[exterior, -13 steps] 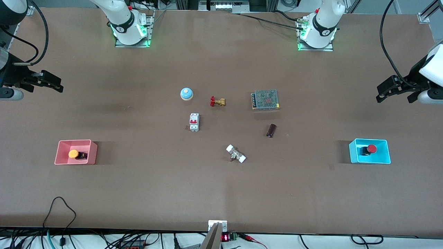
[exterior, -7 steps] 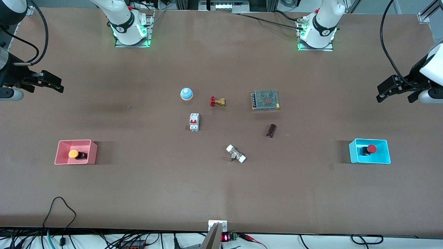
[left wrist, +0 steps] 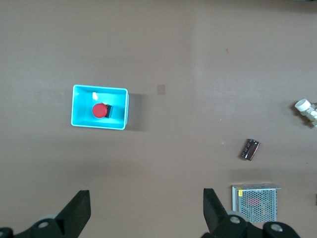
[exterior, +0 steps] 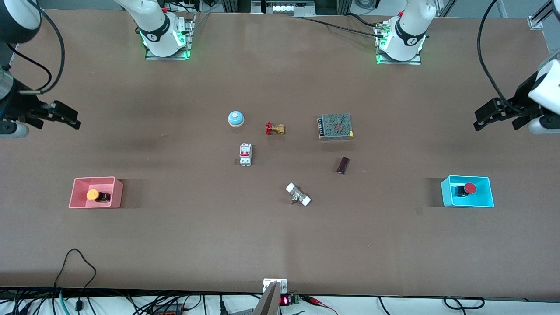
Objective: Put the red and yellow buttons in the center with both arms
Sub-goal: 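Move the right gripper to the pink box while the left gripper reaches the cyan box, then lower both grippers and grasp the yellow and red buttons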
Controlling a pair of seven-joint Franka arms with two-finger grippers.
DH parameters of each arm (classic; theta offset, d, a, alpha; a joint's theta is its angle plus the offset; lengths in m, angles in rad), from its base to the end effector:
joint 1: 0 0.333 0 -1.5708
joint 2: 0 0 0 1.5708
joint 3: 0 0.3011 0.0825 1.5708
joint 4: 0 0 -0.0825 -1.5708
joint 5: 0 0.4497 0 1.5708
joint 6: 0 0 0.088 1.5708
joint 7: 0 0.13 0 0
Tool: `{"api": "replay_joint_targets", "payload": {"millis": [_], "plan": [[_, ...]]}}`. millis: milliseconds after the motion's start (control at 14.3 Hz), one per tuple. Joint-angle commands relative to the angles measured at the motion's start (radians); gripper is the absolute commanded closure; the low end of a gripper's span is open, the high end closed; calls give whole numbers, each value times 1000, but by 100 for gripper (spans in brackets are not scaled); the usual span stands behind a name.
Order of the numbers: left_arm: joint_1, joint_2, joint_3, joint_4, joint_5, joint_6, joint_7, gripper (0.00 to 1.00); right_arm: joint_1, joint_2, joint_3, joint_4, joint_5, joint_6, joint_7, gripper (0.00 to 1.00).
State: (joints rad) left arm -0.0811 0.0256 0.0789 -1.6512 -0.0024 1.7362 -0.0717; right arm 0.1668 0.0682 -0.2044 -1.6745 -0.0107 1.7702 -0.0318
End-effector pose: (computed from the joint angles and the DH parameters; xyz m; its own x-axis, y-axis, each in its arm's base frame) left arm 0.6416 -0.0021 0.5418 0.9958 0.0697 0.0593 0.0695 -0.9976 0.0046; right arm 0.6509 -0.0230 0.5055 0.9996 -0.0028 0.0281 -0.0035 -0.9997 0.0253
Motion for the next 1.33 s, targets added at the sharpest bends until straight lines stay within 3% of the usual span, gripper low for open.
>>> {"api": "replay_joint_targets", "payload": {"millis": [0,350,699,1049,1259], "plan": [[30,40,4,5,-2,-3,3,0,-16,60,-3,7,12,72,10,0],[92,134,5,8,5,88,124,0,-24,197,-4,47,9,164,-6,0],[147,250,7,4,5,200,220,0,-98,347,-4,48,17,287,-16,0],[207,368,5,-6,5,310,322,0,-168,496,-3,64,153,422,-189,0],[218,441,5,-7,4,365,328,0,-168,527,-1,88,158,426,-215,0]]}}
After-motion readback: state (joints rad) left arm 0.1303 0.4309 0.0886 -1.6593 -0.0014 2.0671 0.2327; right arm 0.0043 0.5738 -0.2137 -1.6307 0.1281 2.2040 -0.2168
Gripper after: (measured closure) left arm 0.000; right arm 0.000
